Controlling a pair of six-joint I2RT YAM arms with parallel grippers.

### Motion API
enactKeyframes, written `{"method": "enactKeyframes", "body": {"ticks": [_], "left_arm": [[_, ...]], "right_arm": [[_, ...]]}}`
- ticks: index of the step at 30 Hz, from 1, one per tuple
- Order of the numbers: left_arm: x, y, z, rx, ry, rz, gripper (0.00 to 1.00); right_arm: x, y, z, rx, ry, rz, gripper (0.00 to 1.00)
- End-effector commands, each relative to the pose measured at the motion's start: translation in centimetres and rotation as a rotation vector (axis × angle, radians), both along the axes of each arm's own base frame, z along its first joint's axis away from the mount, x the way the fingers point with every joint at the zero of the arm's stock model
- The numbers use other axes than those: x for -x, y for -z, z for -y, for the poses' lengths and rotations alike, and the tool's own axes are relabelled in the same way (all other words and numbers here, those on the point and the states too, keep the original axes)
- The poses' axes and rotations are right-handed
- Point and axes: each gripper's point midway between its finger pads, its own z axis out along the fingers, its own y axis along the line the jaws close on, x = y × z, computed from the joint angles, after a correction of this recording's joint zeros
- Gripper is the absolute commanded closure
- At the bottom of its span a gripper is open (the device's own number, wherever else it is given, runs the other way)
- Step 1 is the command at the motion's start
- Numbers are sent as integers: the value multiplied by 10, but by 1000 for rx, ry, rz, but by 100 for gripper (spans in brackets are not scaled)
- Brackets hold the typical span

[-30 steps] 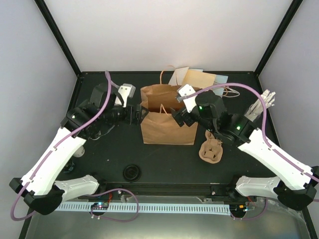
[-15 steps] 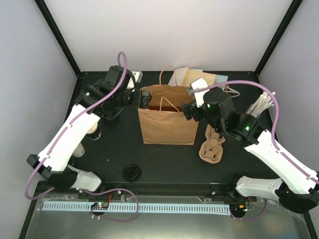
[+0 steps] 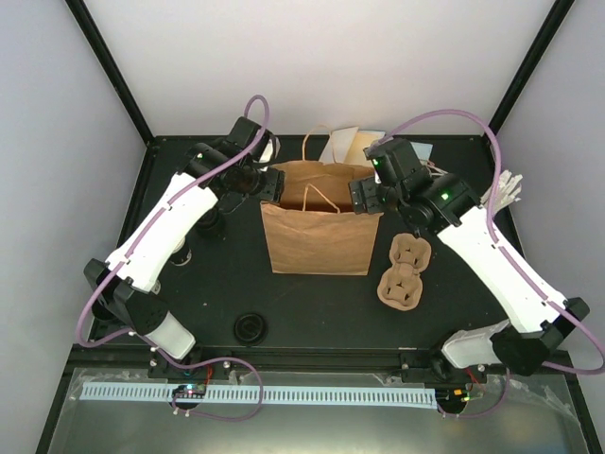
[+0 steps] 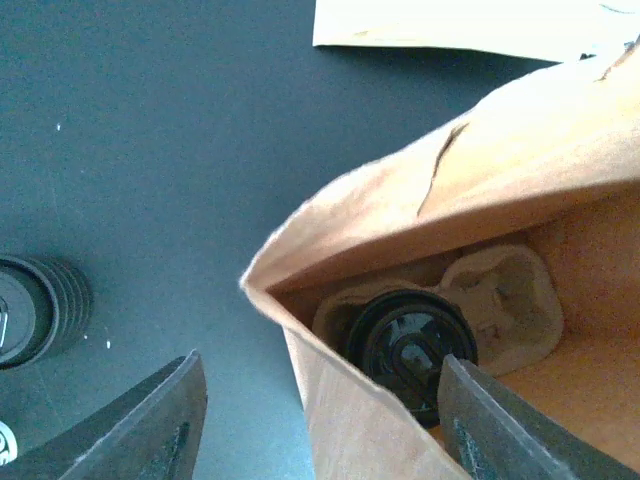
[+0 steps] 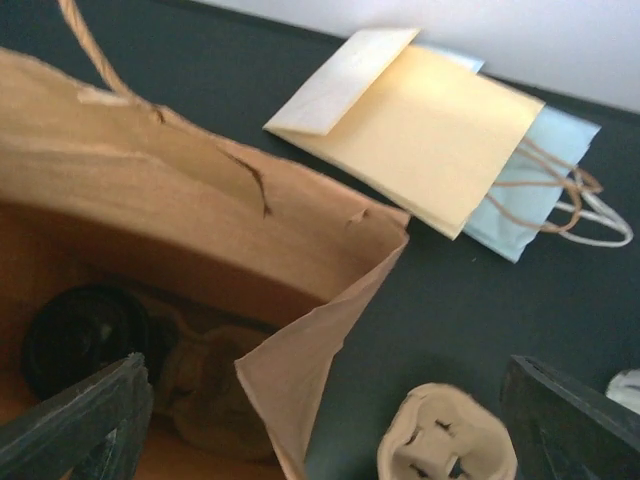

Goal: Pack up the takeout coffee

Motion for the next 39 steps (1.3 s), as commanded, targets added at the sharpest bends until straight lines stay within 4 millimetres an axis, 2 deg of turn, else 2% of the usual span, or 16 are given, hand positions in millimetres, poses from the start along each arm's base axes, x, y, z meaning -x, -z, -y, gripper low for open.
{"method": "enactKeyframes", "body": {"ticks": [1, 5, 8, 11, 13, 17, 18, 28, 34, 36, 39], "left_arm": [[1, -6, -3, -6, -3, -12, 40], [2, -1, -9, -37, -22, -28, 60], [2, -2, -13, -50, -35, -24, 79], [2, -4, -14, -51, -42, -18, 93], [2, -5, -14, -52, -46, -16, 98], [1, -8, -16, -55, -54, -9, 98], [1, -9, -17, -55, -58, -6, 99], [4, -35, -16, 17, -54, 88, 99], [-4, -58, -16, 75, -62, 222, 98], [-6, -62, -17, 95, -69, 264, 98], [-1, -59, -16, 145, -55, 316, 99]], "right_arm": [[5, 7, -9, -60, 8, -81, 3], [-6, 17, 4, 19, 112, -102, 9], [-9, 17, 14, 58, 173, -90, 24], [-9, 11, 15, 46, 175, -75, 45], [-9, 6, 16, 35, 178, -65, 62], [-8, 0, 19, 37, 186, -47, 93], [-9, -1, 20, 38, 191, -43, 97], [-9, -24, 10, -51, 122, 54, 99], [-22, -44, -5, -118, 56, 195, 99], [-25, -44, -7, -127, 53, 210, 99], [-21, -27, -12, -143, 19, 195, 99]]}}
